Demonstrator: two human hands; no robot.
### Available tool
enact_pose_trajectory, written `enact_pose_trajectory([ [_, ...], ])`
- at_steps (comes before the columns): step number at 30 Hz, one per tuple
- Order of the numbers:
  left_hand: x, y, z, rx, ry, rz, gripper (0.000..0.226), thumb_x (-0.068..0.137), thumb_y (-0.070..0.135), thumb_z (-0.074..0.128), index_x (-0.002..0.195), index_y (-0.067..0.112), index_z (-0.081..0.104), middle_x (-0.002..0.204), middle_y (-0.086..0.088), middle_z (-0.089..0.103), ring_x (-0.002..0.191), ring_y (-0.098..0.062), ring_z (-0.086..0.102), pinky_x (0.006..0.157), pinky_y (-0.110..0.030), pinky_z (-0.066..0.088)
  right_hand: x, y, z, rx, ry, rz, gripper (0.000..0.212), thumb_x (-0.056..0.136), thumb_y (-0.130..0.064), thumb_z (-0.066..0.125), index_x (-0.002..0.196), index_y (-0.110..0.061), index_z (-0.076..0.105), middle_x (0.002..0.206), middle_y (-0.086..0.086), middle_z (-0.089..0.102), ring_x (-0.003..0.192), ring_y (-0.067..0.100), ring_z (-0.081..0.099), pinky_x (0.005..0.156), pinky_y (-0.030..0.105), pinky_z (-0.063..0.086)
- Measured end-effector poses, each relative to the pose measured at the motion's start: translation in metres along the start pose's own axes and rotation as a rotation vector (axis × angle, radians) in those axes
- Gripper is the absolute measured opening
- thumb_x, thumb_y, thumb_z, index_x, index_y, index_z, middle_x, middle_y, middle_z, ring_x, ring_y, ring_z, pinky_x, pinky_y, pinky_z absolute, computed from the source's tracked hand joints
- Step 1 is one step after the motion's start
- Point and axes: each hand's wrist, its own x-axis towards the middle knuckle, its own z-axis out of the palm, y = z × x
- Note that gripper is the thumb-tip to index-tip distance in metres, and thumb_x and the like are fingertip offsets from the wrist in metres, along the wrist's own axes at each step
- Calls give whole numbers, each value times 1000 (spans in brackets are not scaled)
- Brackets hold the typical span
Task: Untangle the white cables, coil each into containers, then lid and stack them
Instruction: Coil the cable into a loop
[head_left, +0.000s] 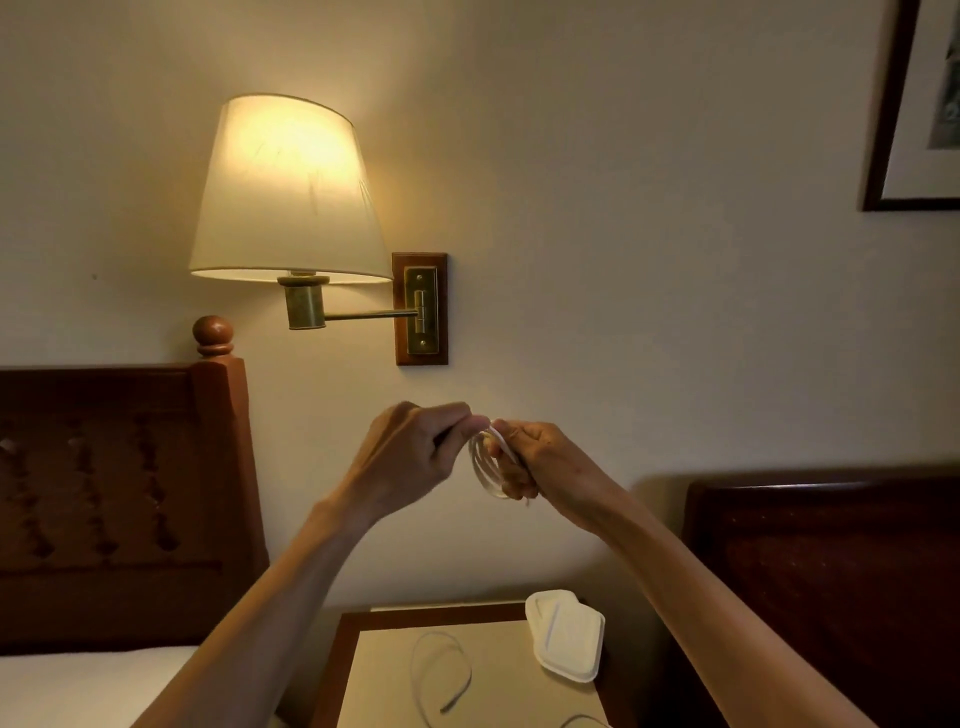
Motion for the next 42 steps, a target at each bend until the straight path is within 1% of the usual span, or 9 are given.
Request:
enact_pose_trajectory([
  [5,3,0,11,-307,84,-273,33,90,38,59,62,22,53,50,12,45,47,-6,41,50,-14,32,2,-12,3,235,-19,101,46,108,-29,23,74,-12,51,53,-6,33,49,9,29,50,22,33],
  [9,-14,-7,20,-657,39,-587,41,90,46,48,72,10,55,58,4,42,54,-12,39,51,-26,33,2,-22,-2,426,-56,150,48,107,-25,23,68,-14,47,53,-3,27,46,10,22,46,23,26],
  [14,-44,-13,34,-853,-29,-603,22,97,16,47,94,3,65,70,-7,56,64,-20,53,58,-26,44,5,-28,-14,531,-22,175,48,106,-23,23,66,-15,47,48,-6,26,41,9,21,42,22,26],
  [18,-41,-17,37,-669,-109,-607,18,91,-5,56,104,-3,69,94,-11,72,89,-13,69,79,-21,53,6,-23,-13,612,-46,210,49,106,-23,22,65,-14,47,49,-5,24,41,9,20,41,22,25],
  [24,-14,-2,24,-1071,189,-889,19,94,4,55,107,0,69,96,-14,73,86,-22,71,74,-26,58,8,-19,-9,704,-61,220,49,107,-25,22,66,-14,47,46,-6,25,38,8,22,40,22,27],
  [30,-6,17,23,-1354,105,-1032,22,96,11,52,106,4,71,88,-10,70,80,-21,65,91,-44,51,7,-21,-12,647,-40,205,48,107,-23,20,68,-12,45,48,-5,26,40,9,22,39,21,29],
  [36,-4,33,22,-1328,24,-974,32,97,36,49,97,11,70,90,-6,59,88,-21,55,88,-44,46,14,-24,-15,514,10,168,47,107,-23,19,68,-13,45,48,-4,28,40,8,23,41,21,29],
  [39,-1,37,24,-971,-11,-802,27,97,30,54,107,10,69,100,-9,62,99,-23,59,95,-46,51,19,-26,-14,446,33,141,47,107,-20,19,68,-13,45,49,-4,29,41,9,23,41,21,29],
  [42,-5,38,28,-650,-30,-701,22,102,19,46,104,8,65,94,-11,68,81,-21,65,71,-40,60,26,-25,-14,381,123,128,44,106,-21,22,69,-13,45,47,-5,28,40,10,22,41,22,27],
])
